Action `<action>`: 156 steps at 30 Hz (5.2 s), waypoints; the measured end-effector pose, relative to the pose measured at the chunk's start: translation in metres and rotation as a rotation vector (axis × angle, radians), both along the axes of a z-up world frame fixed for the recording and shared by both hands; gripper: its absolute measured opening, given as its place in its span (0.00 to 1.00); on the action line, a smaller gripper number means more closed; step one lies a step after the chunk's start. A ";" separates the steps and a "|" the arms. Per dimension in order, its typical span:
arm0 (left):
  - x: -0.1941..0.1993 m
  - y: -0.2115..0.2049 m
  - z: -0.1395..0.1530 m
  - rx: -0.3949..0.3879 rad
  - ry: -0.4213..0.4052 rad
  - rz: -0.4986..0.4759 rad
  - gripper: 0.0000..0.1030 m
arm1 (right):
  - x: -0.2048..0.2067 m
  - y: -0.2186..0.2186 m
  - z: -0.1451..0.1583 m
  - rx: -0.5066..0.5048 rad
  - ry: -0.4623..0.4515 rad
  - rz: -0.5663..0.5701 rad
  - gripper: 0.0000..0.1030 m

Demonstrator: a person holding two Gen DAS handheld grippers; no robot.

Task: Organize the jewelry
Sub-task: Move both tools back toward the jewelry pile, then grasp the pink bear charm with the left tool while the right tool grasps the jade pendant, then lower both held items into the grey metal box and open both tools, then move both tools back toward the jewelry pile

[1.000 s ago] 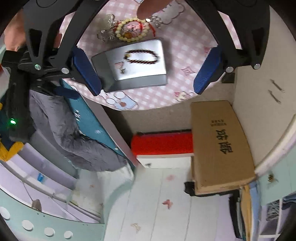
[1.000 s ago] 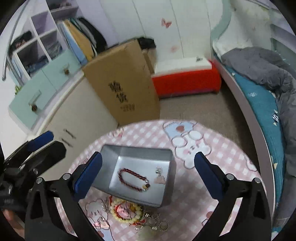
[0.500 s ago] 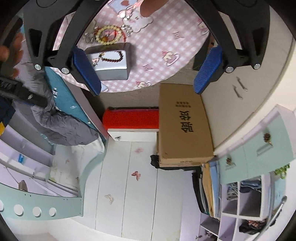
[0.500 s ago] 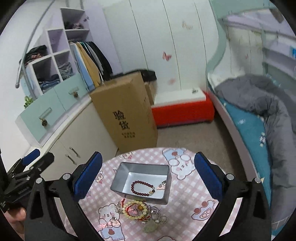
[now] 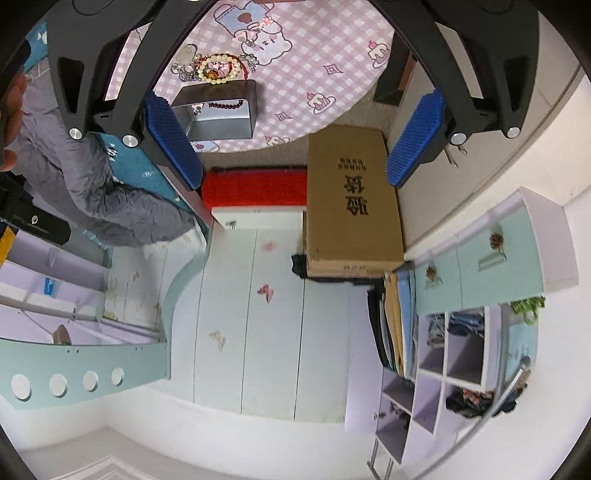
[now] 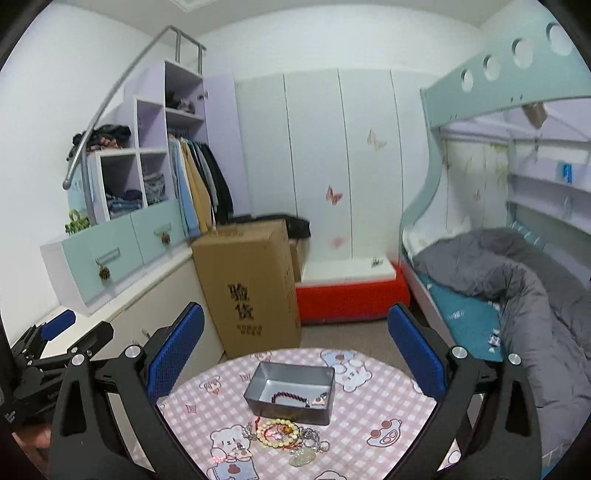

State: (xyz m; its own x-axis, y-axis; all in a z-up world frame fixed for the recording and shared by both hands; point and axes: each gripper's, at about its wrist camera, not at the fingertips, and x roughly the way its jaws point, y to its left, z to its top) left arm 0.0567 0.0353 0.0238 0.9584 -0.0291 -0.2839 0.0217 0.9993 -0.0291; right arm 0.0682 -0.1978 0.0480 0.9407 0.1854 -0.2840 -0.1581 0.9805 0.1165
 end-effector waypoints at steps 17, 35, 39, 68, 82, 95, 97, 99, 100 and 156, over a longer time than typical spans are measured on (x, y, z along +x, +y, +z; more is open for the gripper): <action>0.001 -0.003 -0.097 0.062 0.196 -0.045 0.95 | -0.011 -0.008 -0.061 -0.030 0.111 -0.003 0.93; 0.054 -0.028 -0.238 0.206 0.557 -0.193 0.94 | 0.020 -0.020 -0.148 -0.034 0.406 -0.030 0.93; 0.061 -0.031 -0.250 0.174 0.606 -0.246 0.75 | 0.027 -0.021 -0.168 -0.052 0.471 -0.033 0.93; 0.062 -0.006 -0.210 -0.016 0.561 -0.251 0.12 | 0.060 0.036 -0.259 -0.197 0.607 0.126 0.37; 0.061 -0.010 -0.195 -0.029 0.532 -0.269 0.12 | 0.039 0.016 -0.242 -0.095 0.649 0.138 0.46; 0.057 -0.010 -0.196 -0.033 0.528 -0.268 0.12 | 0.030 0.045 -0.256 -0.204 0.632 0.172 0.27; 0.057 -0.009 -0.194 -0.035 0.525 -0.264 0.12 | 0.029 0.038 -0.253 -0.173 0.627 0.174 0.26; 0.057 -0.009 -0.192 -0.039 0.521 -0.264 0.12 | 0.027 0.033 -0.245 -0.132 0.612 0.182 0.26; 0.057 -0.008 -0.191 -0.040 0.519 -0.265 0.12 | 0.027 0.031 -0.241 -0.122 0.604 0.184 0.26; 0.160 -0.039 -0.064 -0.023 0.277 -0.166 0.93 | 0.159 -0.039 -0.094 0.141 0.397 0.013 0.93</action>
State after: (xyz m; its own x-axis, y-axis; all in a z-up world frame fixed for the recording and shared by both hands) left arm 0.2166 -0.0038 -0.0397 0.8265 -0.1885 -0.5304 0.1729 0.9817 -0.0794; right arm 0.2270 -0.2370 -0.0463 0.7609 0.2592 -0.5949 -0.0857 0.9489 0.3038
